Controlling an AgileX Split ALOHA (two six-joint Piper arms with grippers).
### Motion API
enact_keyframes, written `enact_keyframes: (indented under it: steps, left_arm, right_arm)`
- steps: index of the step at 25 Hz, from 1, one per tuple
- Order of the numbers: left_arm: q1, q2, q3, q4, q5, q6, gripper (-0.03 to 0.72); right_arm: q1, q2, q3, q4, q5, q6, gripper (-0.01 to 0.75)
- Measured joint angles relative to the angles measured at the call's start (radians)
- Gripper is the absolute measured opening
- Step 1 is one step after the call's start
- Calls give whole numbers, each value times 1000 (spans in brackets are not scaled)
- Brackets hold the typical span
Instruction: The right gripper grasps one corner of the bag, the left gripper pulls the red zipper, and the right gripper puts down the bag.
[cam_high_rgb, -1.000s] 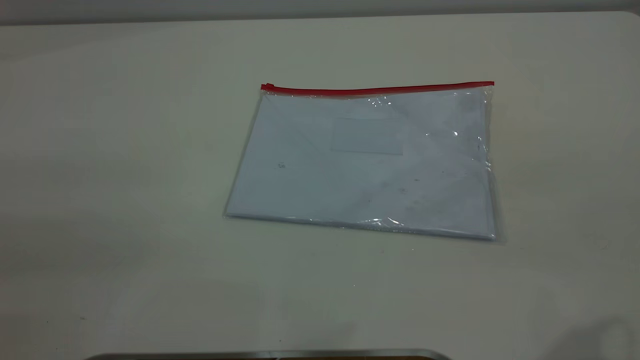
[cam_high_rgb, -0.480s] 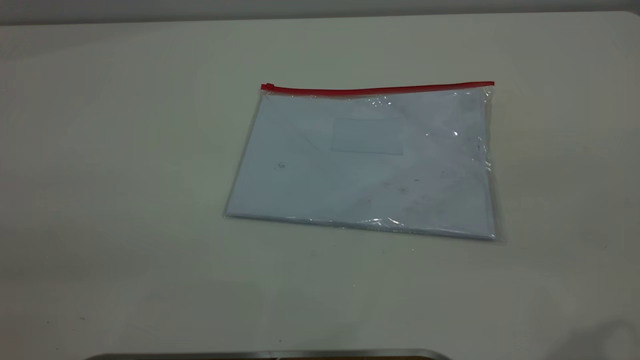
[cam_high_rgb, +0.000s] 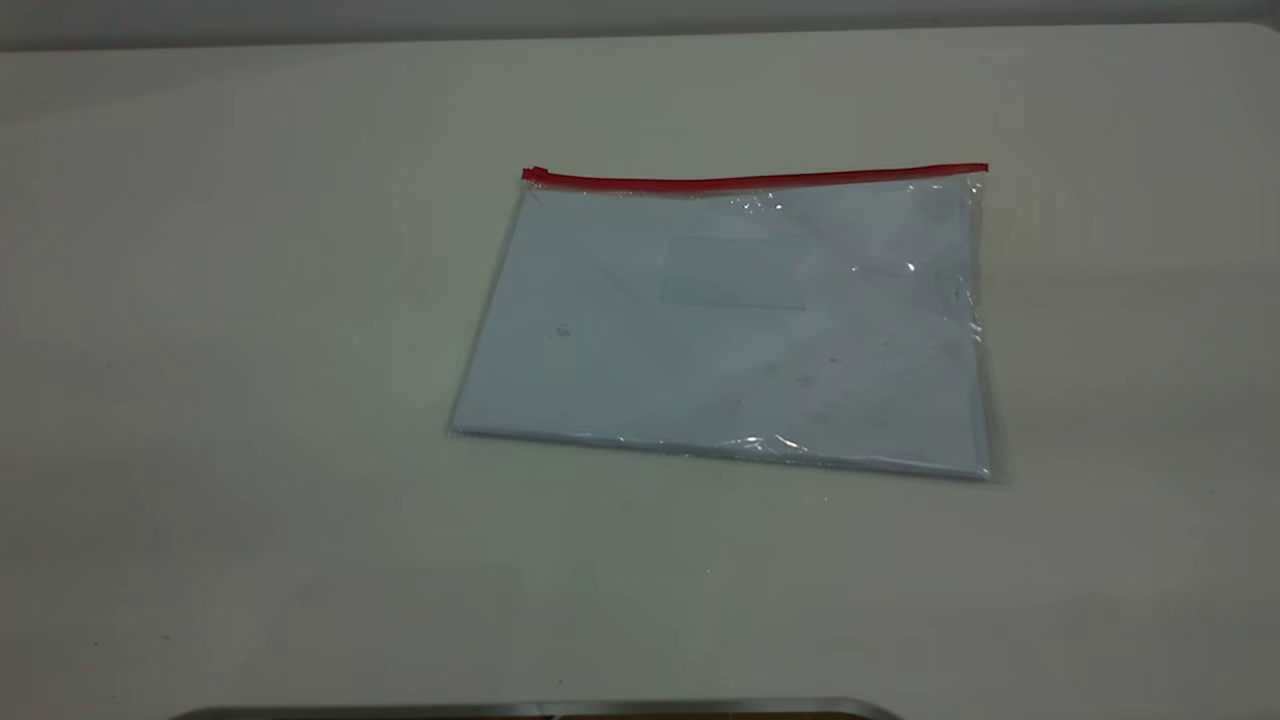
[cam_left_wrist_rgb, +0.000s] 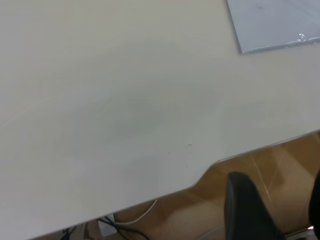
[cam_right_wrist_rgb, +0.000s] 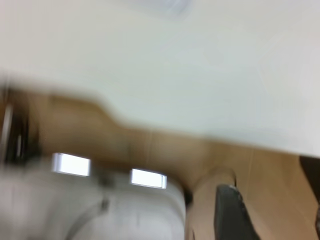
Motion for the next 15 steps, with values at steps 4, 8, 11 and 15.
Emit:
enact_keyframes:
  steps: [4, 8, 11, 15]
  left_arm:
    - [0, 0, 0, 0, 1, 0, 376]
    - [0, -5, 0, 0, 1, 0, 376]
    - [0, -28, 0, 0, 1, 0, 376]
    - [0, -123, 0, 0, 3, 0, 376]
  right_arm:
    - [-139, -183, 0, 0, 16, 0, 439]
    - [-166, -345, 0, 3, 28, 0, 439]
    - [-166, -446, 0, 4, 33, 0, 439]
    - [-166, -564, 0, 6, 40, 0, 439]
